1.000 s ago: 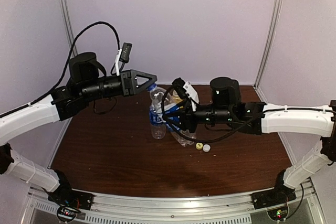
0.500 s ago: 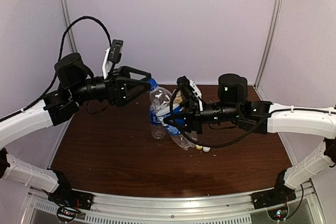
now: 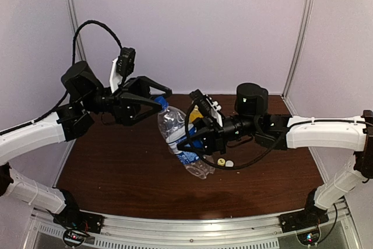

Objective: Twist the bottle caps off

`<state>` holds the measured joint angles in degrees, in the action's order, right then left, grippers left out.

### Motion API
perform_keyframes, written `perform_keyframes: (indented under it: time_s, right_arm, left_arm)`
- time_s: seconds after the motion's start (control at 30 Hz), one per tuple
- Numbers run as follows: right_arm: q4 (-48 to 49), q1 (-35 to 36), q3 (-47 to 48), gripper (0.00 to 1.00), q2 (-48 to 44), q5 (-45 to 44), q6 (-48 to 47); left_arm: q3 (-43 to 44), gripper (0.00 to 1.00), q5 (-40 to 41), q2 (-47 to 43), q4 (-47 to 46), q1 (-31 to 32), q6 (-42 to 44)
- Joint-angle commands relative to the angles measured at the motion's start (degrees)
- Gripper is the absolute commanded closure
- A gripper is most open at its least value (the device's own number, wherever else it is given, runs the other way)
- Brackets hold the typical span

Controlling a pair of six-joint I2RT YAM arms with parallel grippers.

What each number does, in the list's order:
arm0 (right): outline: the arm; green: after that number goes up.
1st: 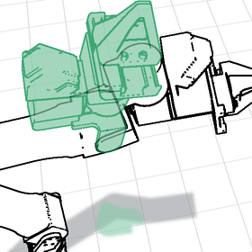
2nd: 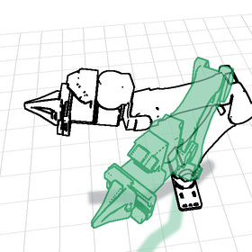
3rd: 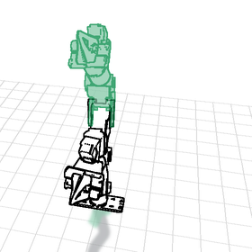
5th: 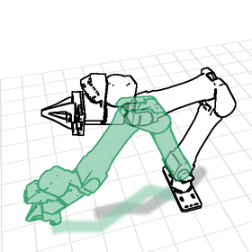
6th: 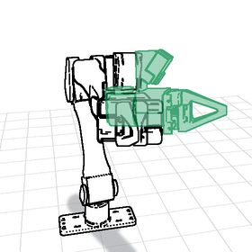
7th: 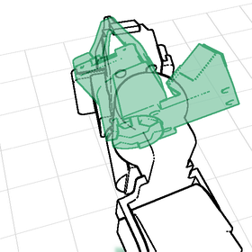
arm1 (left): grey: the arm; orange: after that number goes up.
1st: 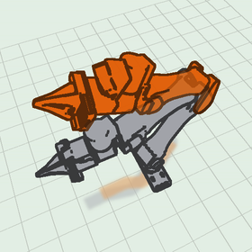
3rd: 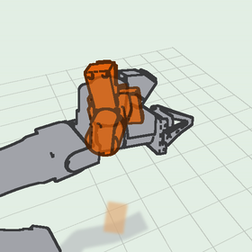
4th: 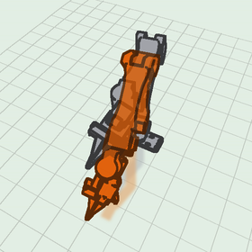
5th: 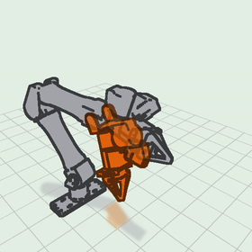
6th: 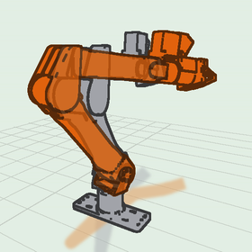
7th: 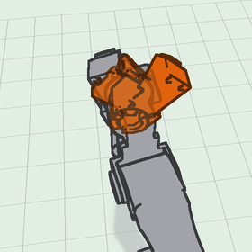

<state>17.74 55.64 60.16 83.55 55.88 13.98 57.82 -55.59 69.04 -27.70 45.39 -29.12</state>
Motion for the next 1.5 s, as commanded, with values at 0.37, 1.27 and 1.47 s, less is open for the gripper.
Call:
perform_keyframes:
  time_s: [0.37, 1.27, 1.47]
  right_arm:
    - [4.1, 0.0, 1.7, 0.67, 0.2, 2.6, 1.8]
    - [-7.1, -1.1, 2.8, 0.69, -1.6, -14.7, -3.9]
    - [-9.0, -1.1, 2.9, 0.69, -2.6, -25.2, -4.7]
  left_arm:
    - [-1.5, 0.55, -3.9, 0.8, -9.0, -0.1, -3.1]
    - [-1.2, 1.0, 25.9, -4.6, 8.7, 2.0, -8.5]
    - [3.1, 1.0, 40.3, -4.3, 23.5, 4.6, -10.1]
